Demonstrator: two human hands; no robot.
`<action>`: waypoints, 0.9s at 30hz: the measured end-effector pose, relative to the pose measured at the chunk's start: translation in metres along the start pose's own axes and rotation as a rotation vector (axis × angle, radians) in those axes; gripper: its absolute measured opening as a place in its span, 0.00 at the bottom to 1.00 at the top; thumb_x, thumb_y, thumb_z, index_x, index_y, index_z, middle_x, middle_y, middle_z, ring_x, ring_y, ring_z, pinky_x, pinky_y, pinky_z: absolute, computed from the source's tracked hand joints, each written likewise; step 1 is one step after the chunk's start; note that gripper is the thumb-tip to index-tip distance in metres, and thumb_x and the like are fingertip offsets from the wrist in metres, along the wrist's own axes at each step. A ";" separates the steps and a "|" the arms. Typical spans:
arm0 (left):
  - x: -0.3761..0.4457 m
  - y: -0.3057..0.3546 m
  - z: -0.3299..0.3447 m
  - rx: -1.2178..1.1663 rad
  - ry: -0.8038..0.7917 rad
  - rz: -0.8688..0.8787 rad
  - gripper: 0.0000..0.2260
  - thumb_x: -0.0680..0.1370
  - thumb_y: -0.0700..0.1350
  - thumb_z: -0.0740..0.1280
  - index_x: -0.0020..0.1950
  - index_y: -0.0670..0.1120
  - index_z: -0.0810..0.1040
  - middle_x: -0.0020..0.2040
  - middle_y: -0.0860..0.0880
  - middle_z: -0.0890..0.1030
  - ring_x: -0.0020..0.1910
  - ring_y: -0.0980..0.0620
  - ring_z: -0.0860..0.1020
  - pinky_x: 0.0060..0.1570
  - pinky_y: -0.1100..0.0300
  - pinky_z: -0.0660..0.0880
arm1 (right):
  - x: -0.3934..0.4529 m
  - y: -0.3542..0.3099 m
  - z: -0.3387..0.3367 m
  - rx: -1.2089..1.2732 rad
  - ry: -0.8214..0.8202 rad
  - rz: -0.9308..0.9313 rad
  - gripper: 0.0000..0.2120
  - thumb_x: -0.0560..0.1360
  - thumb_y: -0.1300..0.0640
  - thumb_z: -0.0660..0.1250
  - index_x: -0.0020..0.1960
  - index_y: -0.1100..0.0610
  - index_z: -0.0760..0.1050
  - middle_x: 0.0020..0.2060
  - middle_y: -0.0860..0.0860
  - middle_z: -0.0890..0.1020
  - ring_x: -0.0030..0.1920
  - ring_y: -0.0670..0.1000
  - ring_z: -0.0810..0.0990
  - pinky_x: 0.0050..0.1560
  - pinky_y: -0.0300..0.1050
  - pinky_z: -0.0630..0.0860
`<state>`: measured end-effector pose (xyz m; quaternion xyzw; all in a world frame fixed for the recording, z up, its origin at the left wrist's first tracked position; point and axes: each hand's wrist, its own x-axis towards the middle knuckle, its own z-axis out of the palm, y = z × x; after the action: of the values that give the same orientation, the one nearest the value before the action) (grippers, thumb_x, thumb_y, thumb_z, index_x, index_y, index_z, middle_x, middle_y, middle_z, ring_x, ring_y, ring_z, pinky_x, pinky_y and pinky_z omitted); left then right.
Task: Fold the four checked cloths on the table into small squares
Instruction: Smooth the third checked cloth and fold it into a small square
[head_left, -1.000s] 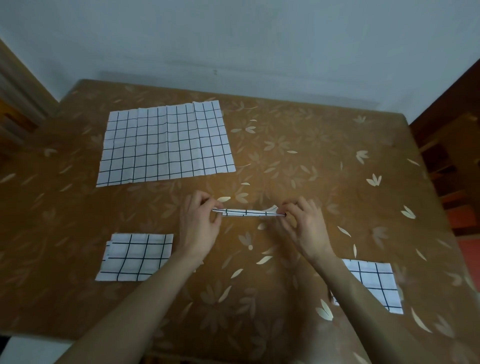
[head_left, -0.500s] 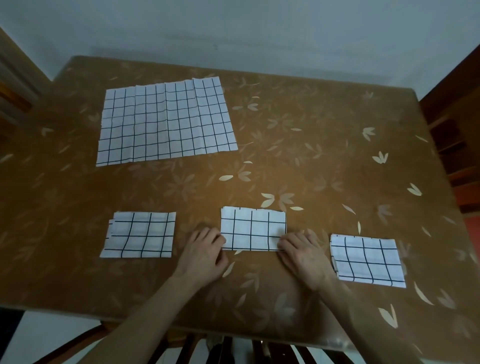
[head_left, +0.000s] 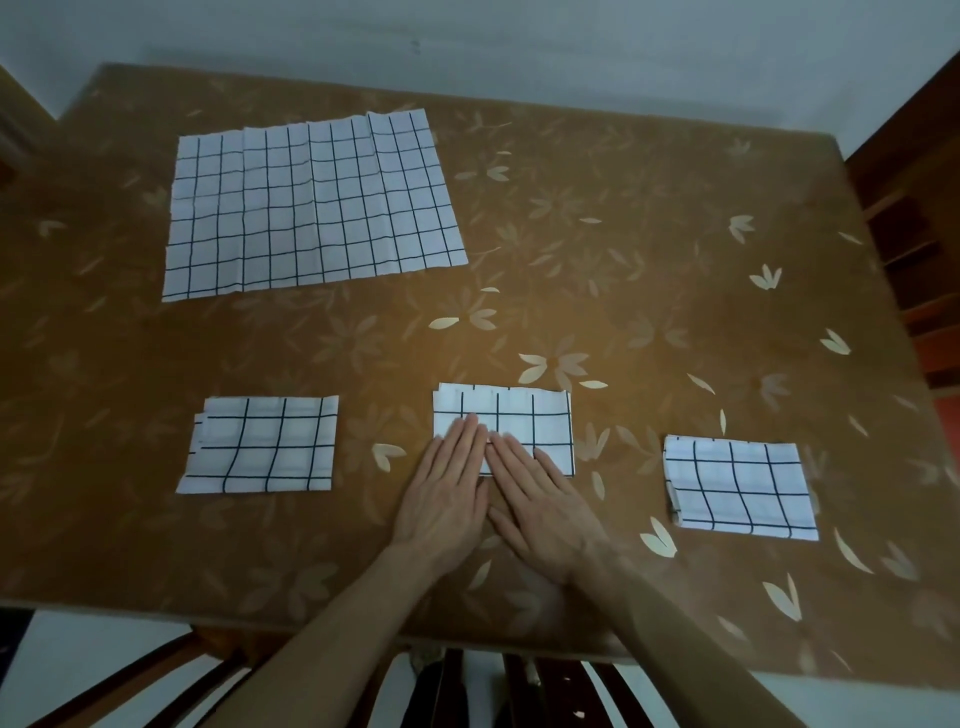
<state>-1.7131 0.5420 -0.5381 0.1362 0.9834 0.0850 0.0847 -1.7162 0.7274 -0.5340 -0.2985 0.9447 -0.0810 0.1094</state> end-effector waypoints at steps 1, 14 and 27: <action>0.000 -0.002 -0.001 -0.007 0.002 0.007 0.29 0.85 0.56 0.36 0.83 0.43 0.48 0.84 0.44 0.47 0.83 0.47 0.44 0.81 0.47 0.52 | 0.000 0.001 -0.002 0.008 -0.010 -0.012 0.32 0.86 0.39 0.42 0.85 0.56 0.45 0.84 0.51 0.46 0.83 0.49 0.43 0.82 0.54 0.49; -0.002 -0.004 -0.011 -0.011 -0.025 0.068 0.30 0.84 0.65 0.43 0.84 0.57 0.42 0.84 0.43 0.41 0.83 0.47 0.38 0.81 0.46 0.45 | -0.033 0.036 -0.016 -0.029 0.005 0.200 0.36 0.85 0.33 0.43 0.85 0.52 0.42 0.84 0.48 0.44 0.83 0.45 0.40 0.82 0.55 0.52; 0.062 -0.022 -0.010 0.060 0.020 0.028 0.27 0.86 0.56 0.43 0.84 0.51 0.48 0.85 0.46 0.49 0.83 0.45 0.47 0.80 0.43 0.52 | 0.022 0.064 -0.021 0.087 0.122 0.326 0.31 0.86 0.38 0.41 0.84 0.49 0.40 0.84 0.44 0.43 0.82 0.43 0.38 0.83 0.55 0.46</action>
<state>-1.7799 0.5373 -0.5412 0.1515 0.9843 0.0579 0.0693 -1.7735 0.7683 -0.5316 -0.1310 0.9810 -0.1210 0.0764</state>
